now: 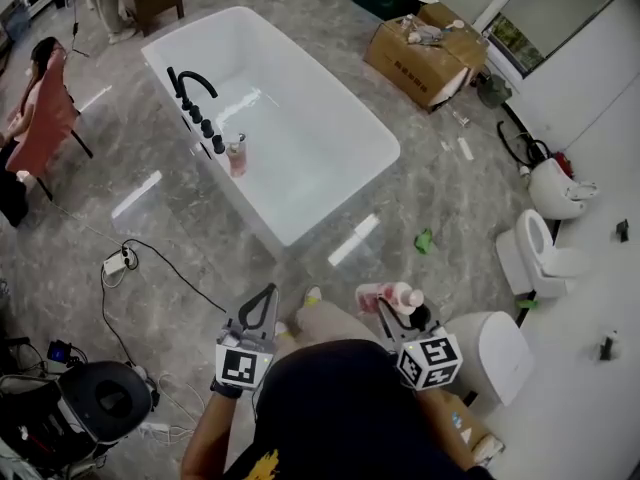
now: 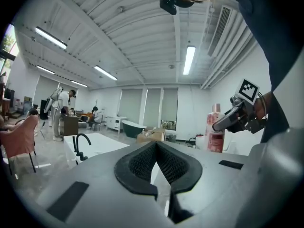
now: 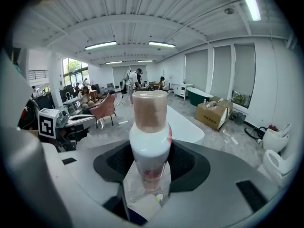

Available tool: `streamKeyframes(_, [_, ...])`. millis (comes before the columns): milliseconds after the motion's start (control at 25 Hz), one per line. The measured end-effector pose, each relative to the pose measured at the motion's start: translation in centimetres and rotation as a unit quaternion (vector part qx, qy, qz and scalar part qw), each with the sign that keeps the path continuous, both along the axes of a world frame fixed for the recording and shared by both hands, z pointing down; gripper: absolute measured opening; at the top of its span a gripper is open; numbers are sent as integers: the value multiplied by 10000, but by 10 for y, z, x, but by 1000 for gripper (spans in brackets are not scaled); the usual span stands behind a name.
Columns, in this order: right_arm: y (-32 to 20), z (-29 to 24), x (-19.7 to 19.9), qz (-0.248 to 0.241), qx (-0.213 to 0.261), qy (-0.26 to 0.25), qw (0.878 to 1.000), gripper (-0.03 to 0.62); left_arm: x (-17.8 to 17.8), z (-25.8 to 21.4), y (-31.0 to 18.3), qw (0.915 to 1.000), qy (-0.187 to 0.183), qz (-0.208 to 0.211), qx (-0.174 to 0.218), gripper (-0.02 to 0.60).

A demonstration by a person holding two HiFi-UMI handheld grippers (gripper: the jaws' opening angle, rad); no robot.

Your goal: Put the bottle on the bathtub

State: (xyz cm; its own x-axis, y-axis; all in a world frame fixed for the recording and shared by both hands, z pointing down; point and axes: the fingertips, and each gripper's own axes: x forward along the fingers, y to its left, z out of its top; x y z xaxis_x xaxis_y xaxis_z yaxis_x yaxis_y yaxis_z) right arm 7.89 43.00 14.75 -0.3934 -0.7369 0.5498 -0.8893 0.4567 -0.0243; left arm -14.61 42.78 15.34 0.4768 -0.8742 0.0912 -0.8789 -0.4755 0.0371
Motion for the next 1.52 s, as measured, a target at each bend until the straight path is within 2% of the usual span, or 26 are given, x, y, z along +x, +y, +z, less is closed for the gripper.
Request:
streamKeyframes(160, [-30, 9, 13, 174, -90, -415, 9989, 215, 14, 3, -23, 9995, -232, 220, 20, 17])
streamKeyframes(320, [-88, 37, 10, 237, -172, -390, 9988, 215, 12, 24, -76, 9989, -315, 347, -90, 17])
streamKeyframes(560, [-180, 68, 67, 652, -455, -486, 9956, 215, 63, 38, -155, 9968, -532, 319, -496, 17])
streamKeyframes(680, [-227, 90, 98, 858, -637, -579, 9926, 215, 90, 45, -200, 9947, -650, 171, -780, 17])
streamKeyframes(880, [-315, 149, 121, 858, -837, -363, 9921, 215, 106, 71, -288, 9930, -819, -106, -842, 17])
streamKeyframes(1040, [-375, 194, 129, 827, -772, -149, 9935, 215, 114, 101, -335, 9889, -1256, 31, -791, 17])
streamKeyframes(1200, [-426, 250, 130, 1025, -581, -45, 9930, 215, 124, 150, -367, 9908, -1035, 299, -814, 17])
streamKeyframes(1520, [-504, 346, 120, 1181, -315, 28, 9925, 215, 155, 260, -435, 9873, -846, 956, -944, 17])
